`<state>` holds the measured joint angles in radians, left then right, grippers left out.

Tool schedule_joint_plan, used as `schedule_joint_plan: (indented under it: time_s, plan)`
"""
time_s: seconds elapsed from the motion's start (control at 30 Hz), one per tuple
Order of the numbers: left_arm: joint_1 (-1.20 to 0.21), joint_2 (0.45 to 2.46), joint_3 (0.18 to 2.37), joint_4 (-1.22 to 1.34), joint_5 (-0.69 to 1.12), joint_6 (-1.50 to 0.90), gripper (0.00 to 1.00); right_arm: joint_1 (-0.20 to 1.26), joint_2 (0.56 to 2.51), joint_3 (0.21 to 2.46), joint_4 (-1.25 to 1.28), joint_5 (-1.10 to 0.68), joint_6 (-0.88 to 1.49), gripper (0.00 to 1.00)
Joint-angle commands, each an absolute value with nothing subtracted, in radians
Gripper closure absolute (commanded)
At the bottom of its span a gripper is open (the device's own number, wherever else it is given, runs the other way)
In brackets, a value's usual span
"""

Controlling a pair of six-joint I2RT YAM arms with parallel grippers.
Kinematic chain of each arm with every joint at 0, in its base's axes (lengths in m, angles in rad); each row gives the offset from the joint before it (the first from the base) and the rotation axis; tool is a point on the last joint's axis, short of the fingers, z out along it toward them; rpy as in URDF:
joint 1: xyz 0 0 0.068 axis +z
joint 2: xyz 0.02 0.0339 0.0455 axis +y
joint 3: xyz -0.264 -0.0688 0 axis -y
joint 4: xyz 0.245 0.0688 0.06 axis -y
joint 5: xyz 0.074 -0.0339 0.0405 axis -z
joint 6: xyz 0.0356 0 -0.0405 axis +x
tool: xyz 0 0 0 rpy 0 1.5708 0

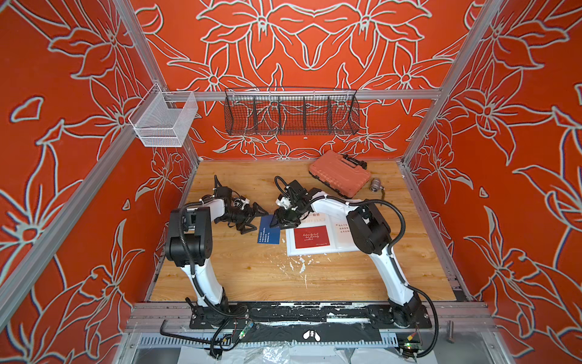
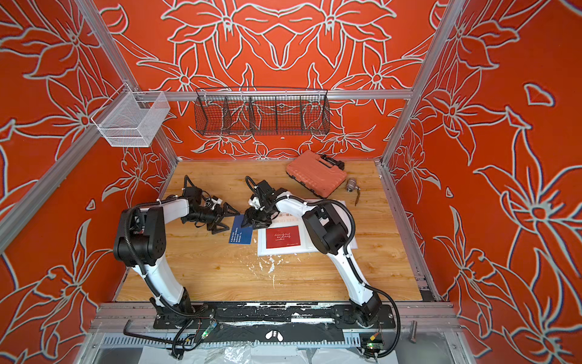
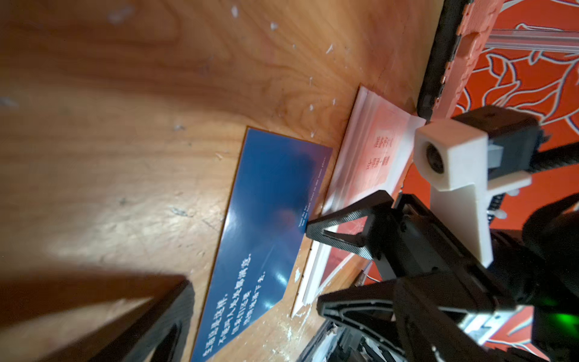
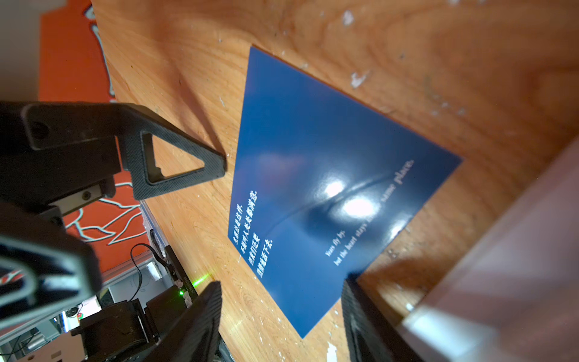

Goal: Place the photos into the photo albums
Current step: Pick up the photo at the center of the board.

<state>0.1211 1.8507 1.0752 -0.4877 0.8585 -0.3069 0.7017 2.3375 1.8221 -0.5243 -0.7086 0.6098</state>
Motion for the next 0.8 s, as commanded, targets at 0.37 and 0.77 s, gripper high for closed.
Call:
schedule_joint_plan:
  time_s: [0.37, 0.77]
  plan:
    - [0.084, 1.917, 1.058, -0.524, 0.802, -0.218, 0.03, 0.692, 2.405, 1.783, -0.465, -0.739, 0.741, 0.36]
    - [0.084, 1.902, 1.049, -0.530, 0.876, -0.214, 0.03, 0.689, 2.417, 1.785, -0.452, -0.761, 0.762, 0.36]
